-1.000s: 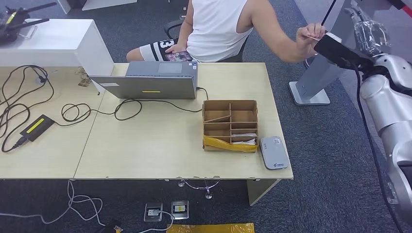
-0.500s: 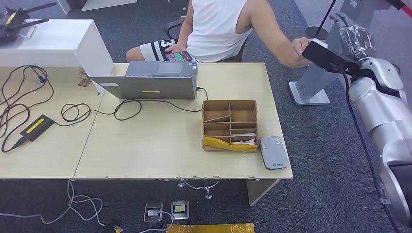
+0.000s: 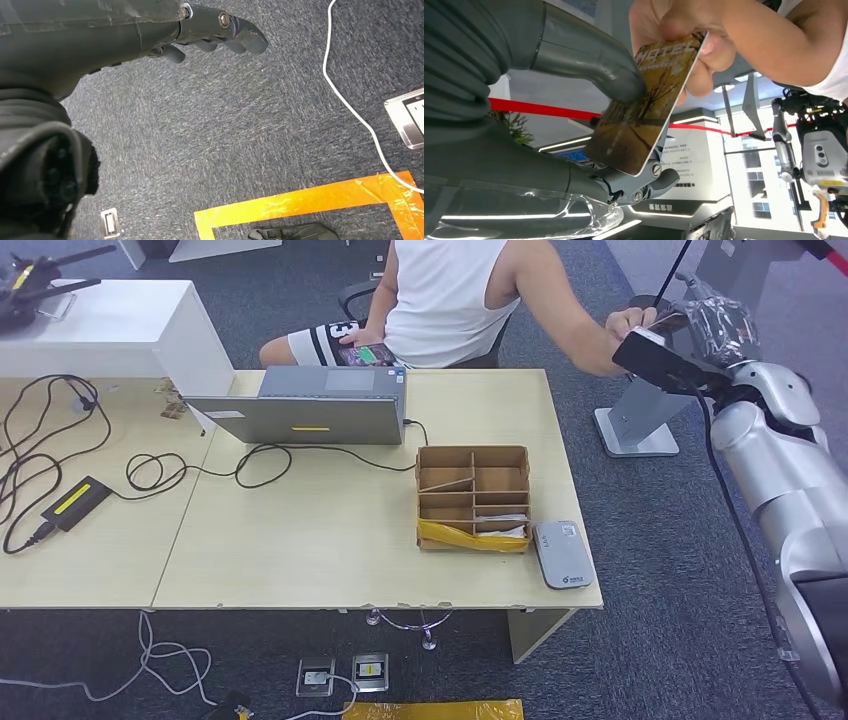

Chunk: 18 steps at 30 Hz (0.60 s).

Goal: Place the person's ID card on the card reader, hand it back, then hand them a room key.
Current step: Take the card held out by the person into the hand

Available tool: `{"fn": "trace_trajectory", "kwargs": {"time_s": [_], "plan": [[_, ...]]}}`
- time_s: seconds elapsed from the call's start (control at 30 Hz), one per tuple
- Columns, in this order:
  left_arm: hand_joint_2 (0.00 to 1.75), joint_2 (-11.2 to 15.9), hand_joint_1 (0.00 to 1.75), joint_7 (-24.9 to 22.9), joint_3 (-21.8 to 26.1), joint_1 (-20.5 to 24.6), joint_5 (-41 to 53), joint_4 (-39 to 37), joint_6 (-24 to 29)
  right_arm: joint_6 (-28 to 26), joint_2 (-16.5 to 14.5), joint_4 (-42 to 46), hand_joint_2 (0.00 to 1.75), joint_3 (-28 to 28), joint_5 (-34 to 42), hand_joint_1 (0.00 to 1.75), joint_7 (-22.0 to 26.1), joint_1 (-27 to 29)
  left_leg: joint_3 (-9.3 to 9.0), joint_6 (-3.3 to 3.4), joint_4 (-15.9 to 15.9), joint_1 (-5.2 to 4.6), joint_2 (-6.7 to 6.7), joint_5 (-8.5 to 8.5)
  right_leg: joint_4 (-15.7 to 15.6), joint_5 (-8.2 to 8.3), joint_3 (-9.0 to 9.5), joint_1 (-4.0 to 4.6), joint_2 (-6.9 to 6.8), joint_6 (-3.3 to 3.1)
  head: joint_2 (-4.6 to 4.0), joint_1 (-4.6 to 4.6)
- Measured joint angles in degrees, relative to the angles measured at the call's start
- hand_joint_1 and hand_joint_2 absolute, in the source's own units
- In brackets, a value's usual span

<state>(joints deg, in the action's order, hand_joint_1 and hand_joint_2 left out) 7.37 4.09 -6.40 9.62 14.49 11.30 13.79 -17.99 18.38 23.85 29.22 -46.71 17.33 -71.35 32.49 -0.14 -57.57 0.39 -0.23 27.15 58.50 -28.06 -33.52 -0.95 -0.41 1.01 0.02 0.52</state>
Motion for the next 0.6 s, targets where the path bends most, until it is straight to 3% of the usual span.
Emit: {"fn": "trace_trajectory", "kwargs": {"time_s": [0.6], "plan": [[0.00, 0.00, 0.00, 0.00, 0.00, -0.05, 0.00, 0.00, 0.48, 0.65, -0.06, 0.25, 1.75, -0.69, 7.78, 1.75, 2.90, 1.23, 0.00, 0.00, 0.00, 0.00, 0.01, 0.00, 0.00, 0.00, 0.00, 0.00, 0.01, 0.00, 0.00, 0.00]]}}
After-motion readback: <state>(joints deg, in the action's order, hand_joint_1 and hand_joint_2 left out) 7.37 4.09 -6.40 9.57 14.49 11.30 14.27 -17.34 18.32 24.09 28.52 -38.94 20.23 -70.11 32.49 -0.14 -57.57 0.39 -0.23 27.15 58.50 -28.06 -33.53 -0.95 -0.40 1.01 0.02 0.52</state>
